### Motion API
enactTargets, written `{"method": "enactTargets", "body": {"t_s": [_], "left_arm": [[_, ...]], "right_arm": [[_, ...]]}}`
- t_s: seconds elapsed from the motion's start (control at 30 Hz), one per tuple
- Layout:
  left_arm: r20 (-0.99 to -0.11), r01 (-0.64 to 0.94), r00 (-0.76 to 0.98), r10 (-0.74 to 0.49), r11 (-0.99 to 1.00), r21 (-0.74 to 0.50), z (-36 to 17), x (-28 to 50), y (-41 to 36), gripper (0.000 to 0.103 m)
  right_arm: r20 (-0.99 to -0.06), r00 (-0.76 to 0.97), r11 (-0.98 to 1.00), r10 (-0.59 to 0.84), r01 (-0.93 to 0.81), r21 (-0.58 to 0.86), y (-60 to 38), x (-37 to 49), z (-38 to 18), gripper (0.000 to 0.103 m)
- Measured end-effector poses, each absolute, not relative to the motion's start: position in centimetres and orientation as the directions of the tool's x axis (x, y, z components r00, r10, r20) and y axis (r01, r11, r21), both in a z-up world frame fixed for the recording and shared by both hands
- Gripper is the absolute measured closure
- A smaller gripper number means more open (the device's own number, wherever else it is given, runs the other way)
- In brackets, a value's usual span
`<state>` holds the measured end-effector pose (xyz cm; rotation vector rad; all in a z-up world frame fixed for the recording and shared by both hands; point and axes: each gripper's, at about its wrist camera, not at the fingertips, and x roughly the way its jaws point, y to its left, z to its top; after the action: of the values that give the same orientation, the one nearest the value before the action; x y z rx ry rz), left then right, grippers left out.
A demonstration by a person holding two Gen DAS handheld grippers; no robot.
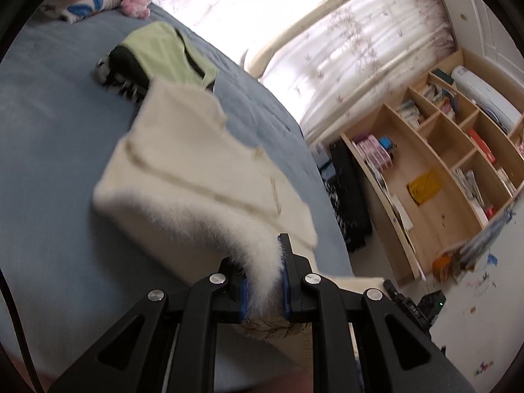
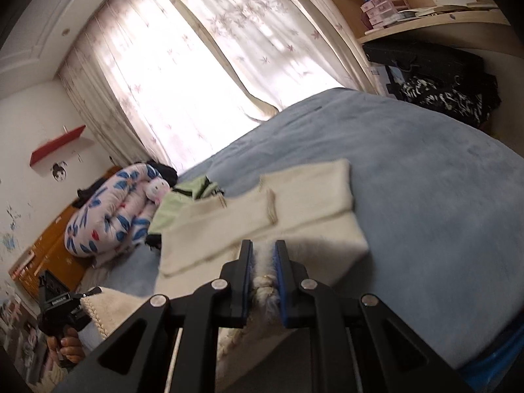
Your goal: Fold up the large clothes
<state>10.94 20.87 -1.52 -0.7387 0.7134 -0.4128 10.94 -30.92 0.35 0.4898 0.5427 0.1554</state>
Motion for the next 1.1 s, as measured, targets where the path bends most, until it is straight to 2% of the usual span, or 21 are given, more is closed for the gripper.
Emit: {"method": "enactTargets", "body": {"t_s": [0.17, 0.27, 0.3, 0.4, 0.43, 0.5, 0.57, 0.6, 0.67, 0.77, 0.87, 1.0, 1.1], "left_arm": [[-0.489, 0.035, 0.706, -0.512, 0.715, -0.698, 0.0, 20.0, 21.8, 0.089], [-0.555, -0.01, 0.679, -0.48, 0.75, -0.661, -0.7, 27.0, 22.3, 0.086], [-0.576, -0.032, 0.663, -0.478, 0.751, -0.66, -1.5, 28.7, 22.5, 0.086], [-0.666, -0.133, 0.588, -0.46, 0.757, -0.64, -5.4, 33.1, 23.1, 0.083], [-0.697, -0.152, 0.562, -0.446, 0.772, -0.617, -6.6, 34.1, 23.1, 0.081], [-0.724, -0.161, 0.521, -0.452, 0.781, -0.603, -8.6, 35.5, 23.0, 0.073], [-0.731, -0.165, 0.511, -0.453, 0.783, -0.6, -9.9, 36.1, 23.2, 0.07], [-0.717, -0.164, 0.51, -0.475, 0.764, -0.623, -10.4, 36.5, 23.6, 0.07], [-0.678, -0.17, 0.504, -0.534, 0.709, -0.685, -11.1, 37.0, 24.5, 0.062], [-0.669, -0.166, 0.485, -0.564, 0.691, -0.703, -11.7, 37.5, 25.0, 0.061], [-0.698, -0.115, 0.454, -0.554, 0.74, -0.662, -11.0, 37.4, 24.2, 0.061], [-0.671, -0.031, 0.445, -0.593, 0.739, -0.673, -9.3, 37.1, 24.2, 0.06], [-0.703, 0.026, 0.432, -0.565, 0.787, -0.617, -7.8, 36.9, 23.7, 0.052]], "right_arm": [[-0.47, 0.853, 0.874, 0.229, 0.033, 0.485, -31.8, 20.9, 3.0, 0.091], [-0.558, 0.81, 0.892, 0.179, 0.106, 0.439, -32.4, 28.9, 2.1, 0.086], [-0.592, 0.79, 0.891, 0.157, 0.146, 0.43, -32.9, 30.9, 1.2, 0.08], [-0.66, 0.738, 0.888, 0.141, 0.201, 0.415, -34.0, 34.5, -2.1, 0.038], [-0.676, 0.724, 0.889, 0.139, 0.21, 0.407, -34.2, 35.4, -3.4, 0.036], [-0.721, 0.676, 0.902, 0.154, 0.202, 0.382, -34.4, 36.8, -5.9, 0.036], [-0.755, 0.641, 0.912, 0.141, 0.212, 0.35, -34.5, 37.3, -7.7, 0.036], [-0.773, 0.619, 0.917, 0.14, 0.214, 0.337, -34.6, 37.6, -8.9, 0.036], [-0.794, 0.591, 0.921, 0.142, 0.214, 0.325, -34.9, 38.0, -10.3, 0.036], [-0.82, 0.557, 0.939, 0.13, 0.196, 0.282, -35.0, 38.9, -12.0, 0.036], [-0.843, 0.527, 0.959, 0.113, 0.166, 0.232, -34.4, 39.7, -13.2, 0.035], [-0.863, 0.497, 0.976, 0.094, 0.123, 0.178, -33.8, 40.0, -14.0, 0.034], [-0.853, 0.511, 0.973, 0.107, 0.122, 0.195, -34.2, 39.6, -14.4, 0.034]]}}
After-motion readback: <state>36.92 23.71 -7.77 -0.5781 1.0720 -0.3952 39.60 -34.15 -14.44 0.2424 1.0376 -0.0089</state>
